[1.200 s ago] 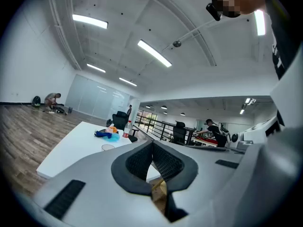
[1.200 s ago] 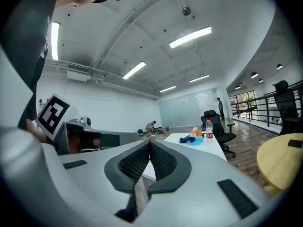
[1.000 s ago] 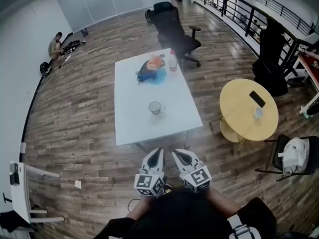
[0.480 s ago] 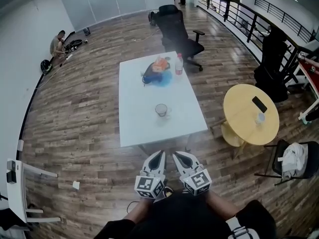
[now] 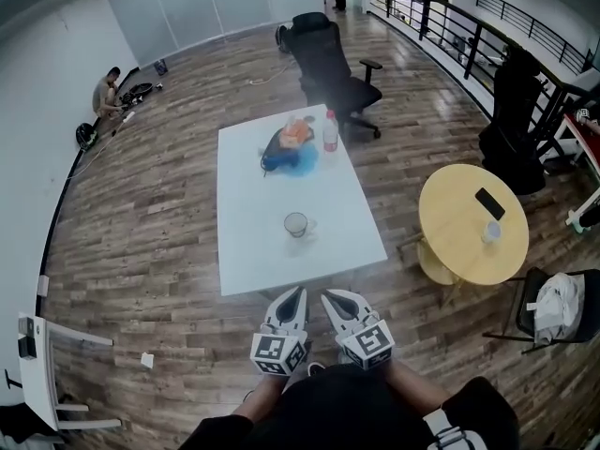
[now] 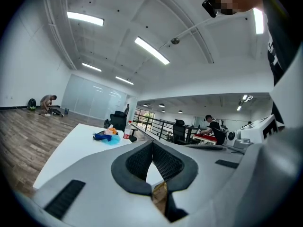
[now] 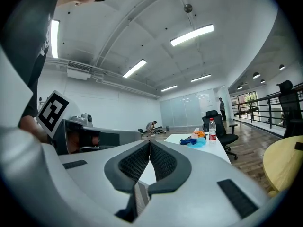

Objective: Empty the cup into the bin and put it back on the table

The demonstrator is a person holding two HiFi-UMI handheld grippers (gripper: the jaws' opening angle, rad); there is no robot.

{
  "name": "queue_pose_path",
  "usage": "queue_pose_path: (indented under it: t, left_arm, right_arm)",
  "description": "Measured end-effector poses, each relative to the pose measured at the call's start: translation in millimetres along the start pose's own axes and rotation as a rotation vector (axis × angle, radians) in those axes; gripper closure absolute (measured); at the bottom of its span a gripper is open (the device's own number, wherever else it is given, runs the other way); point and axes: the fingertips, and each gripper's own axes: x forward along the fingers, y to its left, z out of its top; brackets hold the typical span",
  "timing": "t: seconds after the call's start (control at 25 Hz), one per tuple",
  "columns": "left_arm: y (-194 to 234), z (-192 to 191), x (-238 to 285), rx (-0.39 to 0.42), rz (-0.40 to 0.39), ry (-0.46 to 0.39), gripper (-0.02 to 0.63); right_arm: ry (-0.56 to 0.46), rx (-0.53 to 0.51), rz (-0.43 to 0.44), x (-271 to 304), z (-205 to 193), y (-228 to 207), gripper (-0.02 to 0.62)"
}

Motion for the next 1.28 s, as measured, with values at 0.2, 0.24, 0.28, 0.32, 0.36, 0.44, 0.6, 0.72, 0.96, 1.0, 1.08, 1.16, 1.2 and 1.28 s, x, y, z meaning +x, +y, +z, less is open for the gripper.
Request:
queue_pose_path:
  t: [0.2,0.24,0.28,0.32,0.36,0.44,0.6,0.72,0.96,1.0,1.08,1.16,1.2,1.28]
  left_arm:
    - [-1.6,-2.3,50.3,0.015,0.023,0.027,0.584]
    - [-1.7,-2.2,59.4,0.017,0.027,0.032,0.584]
    - [-2.2,-2.1,67.7,0.021,0.031,0.036,0.584]
    - [-2.8,-2.2,74.9,0.026,0.034,0.040,0.584]
    - [-3.0,-2.5,81.3,0.029,0.038,0.042,0.584]
    - [-0.7,-1.5,92.6,0.029,0.047,0.043,0.584]
    - [8.2,2.7,107.9,0.027,0.057,0.043,0.584]
    - [19.5,-1.8,117.7,0.014,0.057,0.056,0.584]
    - [59.8,-3.4,136.6,-0.001,0.034,0.071,0.584]
    - [68.5,-2.6,138.6,-0.001,0.031,0.073,0.584]
    - [86.4,0.0,143.1,0.001,0.022,0.073,0.584]
    - [104.2,2.6,147.5,0.003,0.012,0.070,0.584]
    - [113.7,3.5,148.6,0.002,0.009,0.069,0.584]
    - [135.0,4.6,150.4,0.001,0.005,0.068,0.584]
  right_arm:
    - [0.002,-0.023,0.015,10.4,7.0,-50.0,0.580]
    - [0.003,-0.034,0.016,13.0,9.7,-59.9,0.580]
    - [0.003,-0.045,0.020,15.1,12.8,-68.5,0.580]
    - [0.000,-0.048,0.029,17.2,15.2,-75.3,0.580]
    - [-0.008,-0.037,0.037,19.4,16.2,-80.8,0.580]
    - [-0.026,-0.012,0.045,25.3,15.1,-91.2,0.580]
    - [-0.027,-0.007,0.051,37.9,16.6,-105.3,0.580]
    - [-0.014,-0.016,0.055,47.3,13.2,-110.4,0.580]
    - [0.019,-0.016,0.047,88.1,6.2,-115.5,0.580]
    - [0.025,-0.019,0.047,97.4,7.9,-114.3,0.580]
    - [0.032,-0.020,0.045,116.4,5.9,-113.2,0.580]
    - [0.047,-0.016,0.034,134.4,-2.2,-115.8,0.580]
    - [0.061,-0.017,0.025,143.1,-4.7,-117.3,0.580]
    - [0.086,-0.030,0.001,160.6,-4.4,-119.8,0.580]
